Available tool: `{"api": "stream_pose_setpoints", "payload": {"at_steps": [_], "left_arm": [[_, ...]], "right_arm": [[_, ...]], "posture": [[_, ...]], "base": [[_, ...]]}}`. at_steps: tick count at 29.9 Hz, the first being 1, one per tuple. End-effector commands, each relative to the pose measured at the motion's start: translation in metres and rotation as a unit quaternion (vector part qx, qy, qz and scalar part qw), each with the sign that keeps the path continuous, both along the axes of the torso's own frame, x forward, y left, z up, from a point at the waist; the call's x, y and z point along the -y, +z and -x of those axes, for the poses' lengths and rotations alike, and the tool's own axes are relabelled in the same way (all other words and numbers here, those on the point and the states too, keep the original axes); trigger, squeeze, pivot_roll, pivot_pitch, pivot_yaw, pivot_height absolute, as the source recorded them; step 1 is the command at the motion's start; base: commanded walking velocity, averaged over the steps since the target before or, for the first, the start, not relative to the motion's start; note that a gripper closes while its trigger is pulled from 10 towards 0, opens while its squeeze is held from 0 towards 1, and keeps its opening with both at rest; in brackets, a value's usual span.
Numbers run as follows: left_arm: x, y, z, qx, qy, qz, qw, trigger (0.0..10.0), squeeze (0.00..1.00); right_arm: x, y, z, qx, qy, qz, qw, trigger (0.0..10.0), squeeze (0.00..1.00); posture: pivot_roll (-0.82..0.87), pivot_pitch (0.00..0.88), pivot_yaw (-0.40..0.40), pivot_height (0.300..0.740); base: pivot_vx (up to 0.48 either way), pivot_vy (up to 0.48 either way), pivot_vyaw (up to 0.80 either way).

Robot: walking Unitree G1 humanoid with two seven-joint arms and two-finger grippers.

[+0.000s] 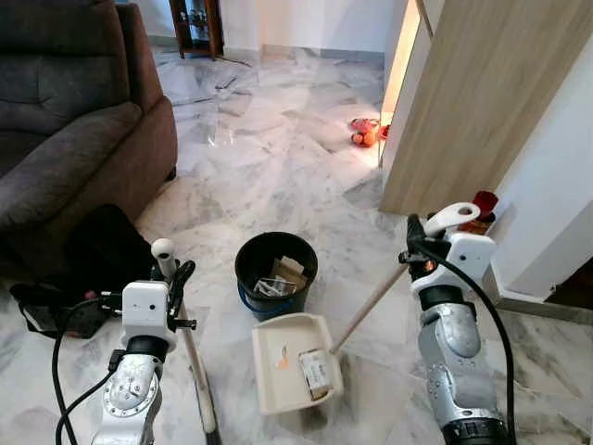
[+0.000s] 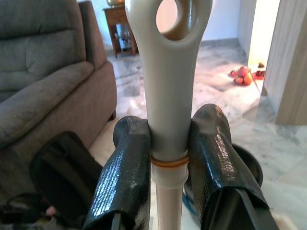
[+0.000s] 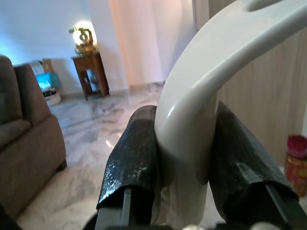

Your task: Sweep floor

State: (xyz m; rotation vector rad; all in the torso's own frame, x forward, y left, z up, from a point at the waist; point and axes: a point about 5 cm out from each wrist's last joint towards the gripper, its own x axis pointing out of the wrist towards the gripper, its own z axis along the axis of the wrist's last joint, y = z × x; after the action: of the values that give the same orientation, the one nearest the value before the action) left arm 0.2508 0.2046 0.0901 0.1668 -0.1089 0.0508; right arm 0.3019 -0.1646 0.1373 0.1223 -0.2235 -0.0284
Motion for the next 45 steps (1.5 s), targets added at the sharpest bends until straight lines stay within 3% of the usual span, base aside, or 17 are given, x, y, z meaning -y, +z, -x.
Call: {"api": "stream_pose_setpoints", "payload": {"at_steps": [1, 14, 22, 31, 45], "left_arm": [[-0.007, 0.005, 0.001, 0.017, 0.007, -0.009, 1.000, 10.0, 0.00], [-0.002, 0.001, 0.000, 0.009, -0.005, -0.012, 1.000, 10.0, 0.00], [0.000, 0.000, 0.000, 0.009, -0.009, -0.010, 1.000, 10.0, 0.00], [-0.003, -0.001, 0.004, 0.005, -0.005, -0.016, 1.000, 10.0, 0.00], [-0.007, 0.002, 0.006, 0.011, 0.012, -0.019, 1.000, 10.0, 0.00]], "right_arm": [[0.001, 0.025, 0.002, 0.049, 0.002, -0.010, 0.999, 10.0, 0.00], [0.007, 0.052, 0.019, 0.070, -0.002, -0.005, 0.998, 10.0, 0.00], [0.002, 0.092, 0.029, 0.115, -0.001, -0.008, 0.993, 10.0, 0.00], [-0.007, 0.128, 0.028, 0.167, 0.009, -0.040, 0.985, 10.0, 0.00], [-0.016, 0.135, 0.019, 0.167, 0.010, -0.074, 0.983, 10.0, 0.00]], "posture": [[0.10, 0.079, -0.008, 0.740], [0.09, 0.082, 0.000, 0.740], [0.08, 0.089, 0.008, 0.740], [0.08, 0.089, 0.010, 0.740], [0.09, 0.091, 0.005, 0.740]], "base": [[0.000, 0.000, 0.00], [0.000, 0.000, 0.00], [0.000, 0.000, 0.00], [0.000, 0.000, 0.00], [0.000, 0.000, 0.00]]}}
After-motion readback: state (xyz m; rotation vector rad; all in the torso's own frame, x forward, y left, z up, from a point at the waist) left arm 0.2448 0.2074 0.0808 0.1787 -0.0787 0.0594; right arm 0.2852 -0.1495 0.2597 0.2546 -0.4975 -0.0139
